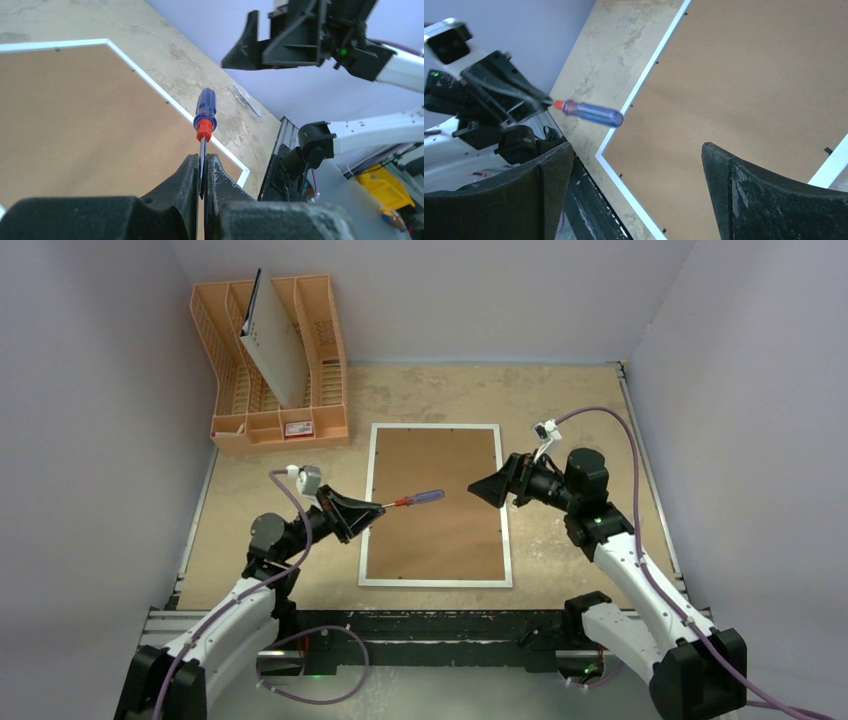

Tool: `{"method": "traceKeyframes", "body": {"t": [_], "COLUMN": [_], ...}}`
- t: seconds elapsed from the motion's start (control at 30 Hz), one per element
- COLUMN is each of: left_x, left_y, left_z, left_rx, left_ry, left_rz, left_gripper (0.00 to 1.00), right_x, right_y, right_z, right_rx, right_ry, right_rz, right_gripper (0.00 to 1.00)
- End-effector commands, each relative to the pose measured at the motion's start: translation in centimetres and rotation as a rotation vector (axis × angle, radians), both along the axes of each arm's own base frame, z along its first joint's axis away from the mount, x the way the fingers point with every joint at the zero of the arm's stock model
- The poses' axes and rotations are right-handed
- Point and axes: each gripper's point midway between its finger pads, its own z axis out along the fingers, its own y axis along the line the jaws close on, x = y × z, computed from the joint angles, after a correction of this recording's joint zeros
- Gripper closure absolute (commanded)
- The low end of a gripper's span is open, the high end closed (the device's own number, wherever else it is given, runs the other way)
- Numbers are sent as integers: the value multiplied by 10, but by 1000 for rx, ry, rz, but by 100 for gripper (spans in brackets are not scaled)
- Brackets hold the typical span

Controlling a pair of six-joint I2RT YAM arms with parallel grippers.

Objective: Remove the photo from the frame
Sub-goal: Pick up the screwdriver from the center of the board.

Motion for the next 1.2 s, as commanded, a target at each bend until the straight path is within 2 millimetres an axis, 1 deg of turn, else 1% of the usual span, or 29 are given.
{"method": "traceKeyframes", "body": {"t": [0.0,0.13,0.33,0.53,0.73,0.87,0.93,1.03,1.17], "left_x": [-3,-5,-7,-12,-13,-16,-22,-29,-29], "left_y": [13,12,14,18,19,11,5,-2,-4], "left_z": [22,22,26,34,40,43,46,49,53], "left_rx": [-145,-165,-199,-269,-318,-316,-326,-347,-358], "left_ry": [-14,-5,-14,7,24,27,20,15,5], "left_rz": [-30,-54,-51,-45,-45,-85,-120,-147,-150], "left_gripper": [100,100,100,100,100,100,100,100,100], "right_x": [-11,-13,-22,-32,-39,-45,-45,-44,-42], "right_y": [6,7,17,26,31,41,47,54,61], "right_z": [18,16,21,24,31,40,42,41,41], "right_rx": [25,22,54,125,180,201,200,204,225], "right_ry": [-97,-89,-111,-105,-116,-144,-154,-152,-136], "right_rz": [82,107,209,304,349,381,383,390,399], "right_gripper": [1,1,1,6,7,7,7,8,11]}}
